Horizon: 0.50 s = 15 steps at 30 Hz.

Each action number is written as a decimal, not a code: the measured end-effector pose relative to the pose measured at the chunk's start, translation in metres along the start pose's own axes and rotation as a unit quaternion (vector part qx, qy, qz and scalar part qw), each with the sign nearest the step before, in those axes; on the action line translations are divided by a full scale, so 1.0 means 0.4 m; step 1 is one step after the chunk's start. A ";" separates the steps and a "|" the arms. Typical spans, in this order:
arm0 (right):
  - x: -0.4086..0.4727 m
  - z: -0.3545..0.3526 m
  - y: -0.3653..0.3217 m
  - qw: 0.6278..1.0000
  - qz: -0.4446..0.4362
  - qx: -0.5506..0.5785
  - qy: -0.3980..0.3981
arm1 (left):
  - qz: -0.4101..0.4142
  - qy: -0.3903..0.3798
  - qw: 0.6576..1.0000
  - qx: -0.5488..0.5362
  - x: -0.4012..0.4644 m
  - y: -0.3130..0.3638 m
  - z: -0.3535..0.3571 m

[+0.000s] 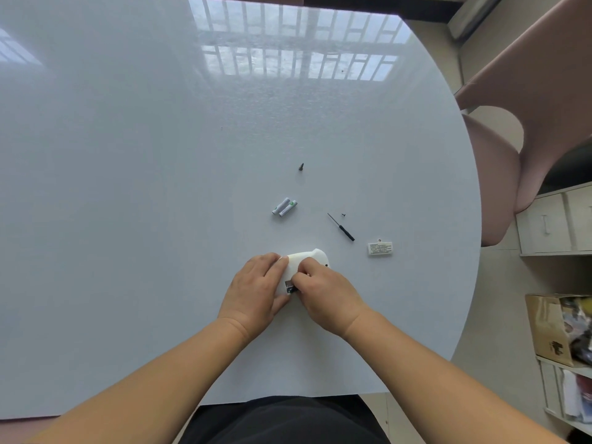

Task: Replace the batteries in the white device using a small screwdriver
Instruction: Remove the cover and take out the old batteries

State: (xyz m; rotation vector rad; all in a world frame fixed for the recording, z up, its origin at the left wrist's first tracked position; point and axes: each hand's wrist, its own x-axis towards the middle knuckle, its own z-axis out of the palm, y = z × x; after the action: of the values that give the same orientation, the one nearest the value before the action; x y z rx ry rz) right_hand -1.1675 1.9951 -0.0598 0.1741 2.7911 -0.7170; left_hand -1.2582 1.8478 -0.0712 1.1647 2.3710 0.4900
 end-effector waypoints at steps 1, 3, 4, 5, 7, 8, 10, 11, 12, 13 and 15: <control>0.001 -0.009 0.002 1.000 0.005 0.011 0.013 | 0.000 -0.004 1.000 0.002 -0.001 -0.001 0.000; 0.009 -0.045 0.025 0.995 0.052 0.068 0.059 | 0.002 -0.013 1.000 0.008 -0.001 -0.003 -0.002; 0.013 -0.070 0.050 0.987 0.084 0.100 0.093 | 0.002 -0.016 1.000 0.011 -0.001 -0.004 -0.003; 0.018 -0.097 0.083 0.978 0.117 0.119 0.124 | 0.003 -0.016 1.000 0.012 0.000 -0.004 -0.003; 0.021 -0.153 0.167 0.964 0.182 0.116 0.153 | 0.002 -0.013 1.000 0.009 0.000 -0.003 -0.002; 0.021 -0.177 0.211 0.959 0.214 0.111 0.150 | 0.000 -0.011 1.000 0.005 0.000 -0.002 -0.002; 0.019 -0.213 0.288 0.947 0.272 0.114 0.127 | 0.000 -0.010 1.000 0.001 0.000 0.000 0.000; 0.016 -0.224 0.319 0.941 0.295 0.120 0.117 | 0.001 -0.009 1.000 0.001 0.000 0.000 0.000; 0.015 -0.231 0.345 0.936 0.312 0.124 0.106 | 0.002 -0.007 1.000 0.002 0.000 0.001 0.001; 0.016 -0.237 0.366 0.934 0.322 0.124 0.093 | 0.003 -0.005 1.000 0.003 0.000 0.001 0.001; 0.020 -0.240 0.393 0.936 0.326 0.113 0.067 | 0.004 -0.001 1.000 0.006 0.000 0.001 0.001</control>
State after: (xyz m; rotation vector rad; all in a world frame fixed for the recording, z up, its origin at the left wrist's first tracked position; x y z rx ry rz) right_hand -1.1678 2.1794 -0.0527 1.1620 2.4975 -0.8546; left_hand -1.2579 1.8482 -0.0713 1.1791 2.3710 0.4769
